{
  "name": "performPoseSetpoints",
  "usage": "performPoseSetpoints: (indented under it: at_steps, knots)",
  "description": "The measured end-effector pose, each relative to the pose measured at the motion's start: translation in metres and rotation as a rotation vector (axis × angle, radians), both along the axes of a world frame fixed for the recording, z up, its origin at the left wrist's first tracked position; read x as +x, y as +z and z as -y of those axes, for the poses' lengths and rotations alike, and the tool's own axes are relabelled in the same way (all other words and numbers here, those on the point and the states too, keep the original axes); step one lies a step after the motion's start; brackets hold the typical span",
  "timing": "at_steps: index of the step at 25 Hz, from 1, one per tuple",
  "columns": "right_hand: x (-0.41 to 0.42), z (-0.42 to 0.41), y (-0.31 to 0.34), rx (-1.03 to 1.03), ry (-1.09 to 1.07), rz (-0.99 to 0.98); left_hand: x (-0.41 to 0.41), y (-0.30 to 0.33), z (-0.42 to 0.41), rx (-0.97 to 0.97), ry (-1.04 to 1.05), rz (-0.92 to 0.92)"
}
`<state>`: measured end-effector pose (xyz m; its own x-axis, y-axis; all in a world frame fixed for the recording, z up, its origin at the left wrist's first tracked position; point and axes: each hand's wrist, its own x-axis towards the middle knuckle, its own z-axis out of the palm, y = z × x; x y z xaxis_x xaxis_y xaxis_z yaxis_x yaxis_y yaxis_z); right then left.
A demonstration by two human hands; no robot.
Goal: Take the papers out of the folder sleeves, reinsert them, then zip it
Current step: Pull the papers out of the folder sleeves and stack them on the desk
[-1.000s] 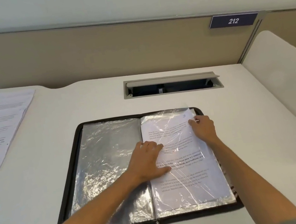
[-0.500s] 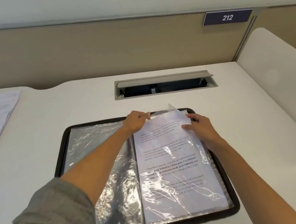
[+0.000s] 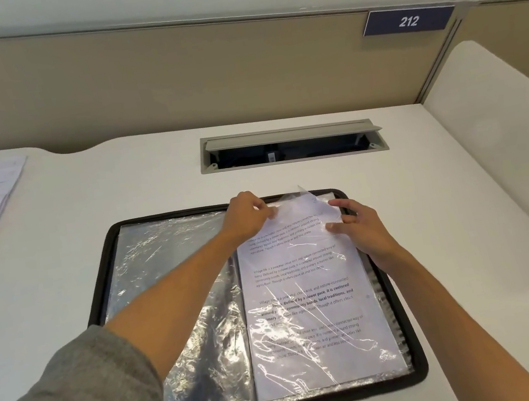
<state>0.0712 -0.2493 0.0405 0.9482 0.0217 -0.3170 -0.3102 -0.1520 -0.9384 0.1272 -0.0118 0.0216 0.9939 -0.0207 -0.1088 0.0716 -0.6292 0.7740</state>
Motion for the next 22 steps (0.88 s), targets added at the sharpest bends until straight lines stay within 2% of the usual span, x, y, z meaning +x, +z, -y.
performPoseSetpoints:
  at_steps: [7,9,14,20,22]
  knots:
    - [0.003,0.002,0.002,0.009,0.033,0.018,0.012,0.011,-0.005,0.032,-0.162,-0.027]
    - [0.006,0.004,-0.002,-0.052,0.036,0.017,0.020,0.018,-0.010,0.040,-0.171,-0.008]
    - [0.027,-0.010,0.004,-0.302,-0.026,0.081,0.064,0.046,-0.029,0.063,-0.100,0.102]
    - [0.081,-0.049,0.042,-0.331,0.016,0.229,0.120,0.101,-0.044,0.163,-0.079,0.247]
    - [0.099,-0.054,0.050,-0.293,-0.026,0.281,0.130,0.106,-0.051,0.147,0.054,0.299]
